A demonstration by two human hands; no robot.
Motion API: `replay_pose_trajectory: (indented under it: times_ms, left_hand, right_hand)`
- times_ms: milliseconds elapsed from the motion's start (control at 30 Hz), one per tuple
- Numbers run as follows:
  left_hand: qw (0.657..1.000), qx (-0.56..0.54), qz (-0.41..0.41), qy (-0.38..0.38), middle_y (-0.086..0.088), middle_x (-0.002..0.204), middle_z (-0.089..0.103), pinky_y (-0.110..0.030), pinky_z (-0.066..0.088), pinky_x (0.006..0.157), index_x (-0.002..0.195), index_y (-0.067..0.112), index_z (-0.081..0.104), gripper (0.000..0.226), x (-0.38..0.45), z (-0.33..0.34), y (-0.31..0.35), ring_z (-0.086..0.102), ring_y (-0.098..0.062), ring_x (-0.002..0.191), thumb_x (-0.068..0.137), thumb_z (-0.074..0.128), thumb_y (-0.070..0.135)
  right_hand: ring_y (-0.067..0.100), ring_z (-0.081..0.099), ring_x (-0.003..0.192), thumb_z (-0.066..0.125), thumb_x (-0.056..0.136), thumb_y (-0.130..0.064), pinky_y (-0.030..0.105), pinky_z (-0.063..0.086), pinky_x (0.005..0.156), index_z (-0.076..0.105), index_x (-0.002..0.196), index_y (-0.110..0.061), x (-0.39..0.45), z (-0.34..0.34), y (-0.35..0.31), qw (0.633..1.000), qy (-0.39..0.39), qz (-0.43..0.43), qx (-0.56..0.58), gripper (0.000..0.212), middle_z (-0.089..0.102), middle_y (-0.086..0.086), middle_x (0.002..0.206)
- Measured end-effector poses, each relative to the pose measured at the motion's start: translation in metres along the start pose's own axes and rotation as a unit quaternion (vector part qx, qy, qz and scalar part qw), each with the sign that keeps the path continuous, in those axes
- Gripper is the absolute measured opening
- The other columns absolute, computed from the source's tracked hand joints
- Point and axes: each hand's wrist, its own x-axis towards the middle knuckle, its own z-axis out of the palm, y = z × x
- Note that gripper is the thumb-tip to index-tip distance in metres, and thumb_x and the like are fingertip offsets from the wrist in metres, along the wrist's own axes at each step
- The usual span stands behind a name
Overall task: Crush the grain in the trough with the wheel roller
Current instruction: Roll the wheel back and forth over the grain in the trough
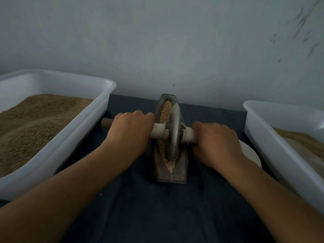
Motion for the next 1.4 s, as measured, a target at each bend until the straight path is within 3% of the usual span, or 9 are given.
replay_pose_trajectory:
  times_ms: [133, 333, 500, 633, 767, 867, 1067, 1233, 1400]
  left_hand:
    - [0.999, -0.012, -0.021, -0.04, 0.001, 0.088, 0.053, -0.036, 0.045, 0.069, 0.091, 0.024, 0.039, 0.03, 0.01, 0.001, -0.001, 0.054, -0.019, 0.079, 0.084, 0.069, 0.025]
    - [0.996, -0.022, -0.041, -0.071, -0.007, 0.102, 0.063, -0.036, 0.042, 0.069, 0.109, 0.017, 0.059, 0.026, 0.043, 0.006, -0.003, 0.059, -0.025, 0.09, 0.085, 0.068, 0.02]
    - [0.995, -0.027, -0.046, -0.086, -0.003, 0.081, 0.049, -0.036, 0.041, 0.068, 0.107, 0.014, 0.061, 0.023, 0.074, 0.011, -0.007, 0.047, -0.02, 0.076, 0.085, 0.068, 0.02]
    - [0.995, -0.022, -0.041, -0.084, -0.007, 0.1, 0.063, -0.036, 0.041, 0.068, 0.109, 0.014, 0.062, 0.023, 0.089, 0.017, -0.011, 0.048, -0.021, 0.077, 0.087, 0.066, 0.02]
    - [0.996, -0.014, -0.045, -0.073, -0.007, 0.09, 0.058, -0.036, 0.042, 0.067, 0.108, 0.013, 0.061, 0.023, 0.099, 0.019, -0.011, 0.047, -0.02, 0.075, 0.086, 0.067, 0.02]
    - [0.997, -0.004, -0.039, -0.07, -0.004, 0.081, 0.05, -0.036, 0.042, 0.066, 0.107, 0.013, 0.061, 0.024, 0.103, 0.018, -0.01, 0.047, -0.02, 0.074, 0.085, 0.068, 0.022]
    - [0.996, -0.011, -0.048, -0.071, -0.005, 0.089, 0.057, -0.036, 0.042, 0.067, 0.109, 0.015, 0.06, 0.026, 0.092, 0.021, -0.011, 0.048, -0.02, 0.075, 0.086, 0.068, 0.021]
    - [0.999, 0.0, -0.037, -0.002, -0.003, 0.096, 0.064, -0.036, 0.037, 0.071, 0.098, 0.024, 0.056, 0.018, 0.072, 0.025, -0.007, 0.06, -0.023, 0.086, 0.085, 0.068, 0.027]
    - [1.0, -0.005, -0.012, -0.012, -0.002, 0.098, 0.059, -0.039, 0.036, 0.074, 0.094, 0.026, 0.038, 0.035, 0.046, 0.018, -0.006, 0.06, -0.025, 0.088, 0.081, 0.071, 0.029]
  right_hand:
    - [0.011, 0.025, 0.052, 0.065, 0.081, -0.041, 0.027, 0.011, 0.046, 0.041, 0.082, -0.028, 0.016, 0.007, 0.001, 1.0, -0.019, 0.008, -0.003, 0.028, 0.032, -0.01, 0.063]
    - [0.022, 0.044, 0.065, 0.067, 0.073, -0.04, 0.026, 0.023, 0.05, 0.059, 0.083, -0.029, 0.06, 0.019, 0.007, 0.994, -0.095, 0.043, 0.016, 0.017, 0.057, -0.001, 0.079]
    - [0.021, 0.053, 0.071, 0.063, 0.075, -0.039, 0.025, 0.033, 0.051, 0.065, 0.094, -0.03, 0.098, 0.034, 0.021, 0.982, -0.185, 0.027, 0.024, 0.021, 0.063, -0.002, 0.091]
    - [0.02, 0.059, 0.072, 0.066, 0.079, -0.039, 0.029, 0.049, 0.063, 0.069, 0.097, -0.024, 0.126, 0.038, 0.024, 0.968, -0.252, 0.008, 0.015, 0.024, 0.066, 0.001, 0.091]
    - [0.012, 0.057, 0.062, 0.073, 0.079, -0.032, 0.024, 0.039, 0.049, 0.068, 0.091, -0.017, 0.137, 0.034, 0.026, 0.952, -0.303, 0.009, 0.03, 0.02, 0.063, 0.0, 0.077]
    - [0.011, 0.057, 0.064, 0.075, 0.08, -0.03, 0.024, 0.038, 0.048, 0.069, 0.095, -0.015, 0.139, 0.034, 0.027, 0.944, -0.325, 0.008, 0.053, 0.022, 0.064, -0.001, 0.079]
    - [0.016, 0.057, 0.064, 0.069, 0.078, -0.037, 0.026, 0.044, 0.055, 0.062, 0.077, -0.02, 0.125, 0.037, 0.025, 0.972, -0.234, 0.016, 0.025, 0.019, 0.06, 0.0, 0.076]
    - [0.019, 0.05, 0.064, 0.064, 0.076, -0.039, 0.023, 0.027, 0.048, 0.064, 0.093, -0.032, 0.088, 0.038, 0.019, 0.991, -0.125, 0.038, 0.017, 0.018, 0.062, -0.002, 0.083]
    - [0.023, 0.055, 0.069, 0.064, 0.078, -0.045, 0.028, 0.029, 0.053, 0.059, 0.095, -0.034, 0.052, 0.03, 0.012, 0.998, -0.043, 0.034, 0.036, 0.021, 0.064, -0.003, 0.084]
